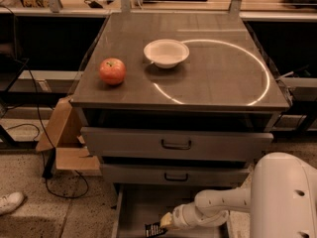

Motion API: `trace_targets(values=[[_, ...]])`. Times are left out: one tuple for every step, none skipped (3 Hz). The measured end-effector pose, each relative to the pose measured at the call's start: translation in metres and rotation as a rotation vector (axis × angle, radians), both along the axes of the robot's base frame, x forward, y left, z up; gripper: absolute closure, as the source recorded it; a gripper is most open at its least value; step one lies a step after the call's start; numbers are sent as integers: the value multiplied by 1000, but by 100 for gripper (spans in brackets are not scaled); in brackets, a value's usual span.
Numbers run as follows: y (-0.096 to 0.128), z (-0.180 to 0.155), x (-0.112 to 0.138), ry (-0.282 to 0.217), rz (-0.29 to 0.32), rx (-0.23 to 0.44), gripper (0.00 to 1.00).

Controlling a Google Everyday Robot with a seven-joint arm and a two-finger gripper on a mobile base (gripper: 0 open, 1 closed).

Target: Place rxbar chocolate into bottom drawer

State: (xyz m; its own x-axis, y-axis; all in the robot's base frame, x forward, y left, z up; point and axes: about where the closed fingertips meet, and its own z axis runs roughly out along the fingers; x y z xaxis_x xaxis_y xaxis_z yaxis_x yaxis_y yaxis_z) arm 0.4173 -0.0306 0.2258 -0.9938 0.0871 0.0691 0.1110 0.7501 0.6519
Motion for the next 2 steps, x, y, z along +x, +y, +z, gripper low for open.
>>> trace_targets(values=[[1,-1,-1,3,0,1,100],[8,-42,-8,71,-25,-14,100]])
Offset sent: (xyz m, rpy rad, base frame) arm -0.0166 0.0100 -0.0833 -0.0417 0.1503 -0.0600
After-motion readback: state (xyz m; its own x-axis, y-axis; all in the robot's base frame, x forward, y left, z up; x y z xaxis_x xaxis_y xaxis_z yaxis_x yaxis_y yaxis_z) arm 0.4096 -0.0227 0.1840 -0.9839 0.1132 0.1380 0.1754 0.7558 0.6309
